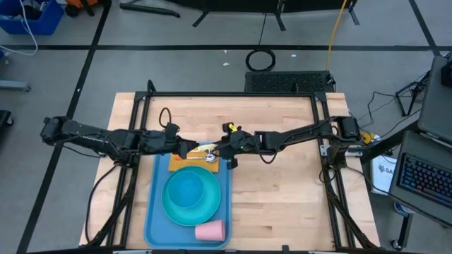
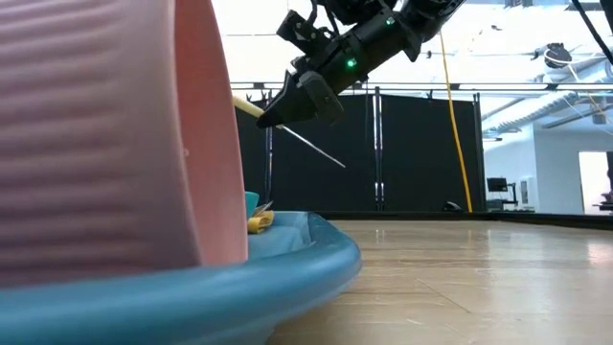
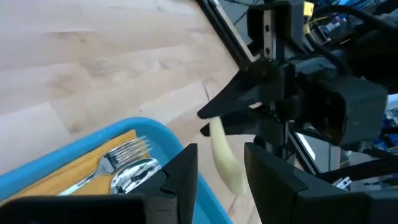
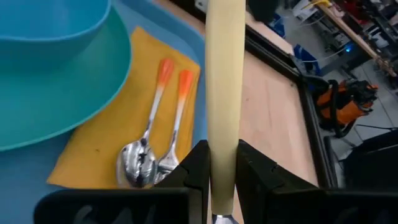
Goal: Set up tray
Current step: Put the yellow knife to the bottom of the orange spoon on the yellow napkin on the blue serving tray
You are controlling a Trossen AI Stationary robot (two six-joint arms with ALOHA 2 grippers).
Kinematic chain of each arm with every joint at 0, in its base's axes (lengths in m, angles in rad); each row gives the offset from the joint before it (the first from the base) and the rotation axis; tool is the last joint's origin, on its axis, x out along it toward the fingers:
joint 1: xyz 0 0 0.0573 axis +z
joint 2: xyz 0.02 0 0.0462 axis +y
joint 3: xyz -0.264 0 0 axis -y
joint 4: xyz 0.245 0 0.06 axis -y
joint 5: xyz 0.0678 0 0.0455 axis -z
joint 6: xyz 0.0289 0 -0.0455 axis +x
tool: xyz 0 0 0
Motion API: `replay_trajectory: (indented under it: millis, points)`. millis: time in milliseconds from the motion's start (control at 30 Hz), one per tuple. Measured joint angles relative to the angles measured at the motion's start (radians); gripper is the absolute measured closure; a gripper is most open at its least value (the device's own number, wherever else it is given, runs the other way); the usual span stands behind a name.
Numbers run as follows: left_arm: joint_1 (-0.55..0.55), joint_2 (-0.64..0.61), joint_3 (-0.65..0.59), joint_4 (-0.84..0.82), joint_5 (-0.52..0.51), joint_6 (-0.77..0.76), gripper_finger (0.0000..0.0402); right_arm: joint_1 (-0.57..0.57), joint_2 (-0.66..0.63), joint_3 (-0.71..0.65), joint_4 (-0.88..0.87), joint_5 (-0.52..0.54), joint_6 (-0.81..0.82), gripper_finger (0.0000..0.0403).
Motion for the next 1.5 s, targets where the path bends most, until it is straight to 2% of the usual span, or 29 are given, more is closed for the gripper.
replay_trajectory:
  millis: [533, 967, 1267, 1500]
  points:
    - [-0.022, 0.008, 0.0, 0.026, 0.042, 0.002, 0.0268, -0.001, 0.001, 0.0, 0.031, -0.006, -0.007, 0.0362]
    - [-0.022, 0.111, 0.0, 0.081, 0.05, 0.025, 0.0269, -0.002, 0.001, 0.0, 0.052, -0.035, -0.009, 0.0361]
    - [-0.022, 0.089, 0.0, 0.086, 0.049, 0.047, 0.0303, -0.002, 0.001, 0.0, 0.044, -0.036, -0.006, 0.0361]
    - [-0.022, 0.085, -0.001, 0.076, 0.049, 0.052, 0.0308, -0.002, 0.0, 0.0, 0.043, -0.037, -0.006, 0.0361]
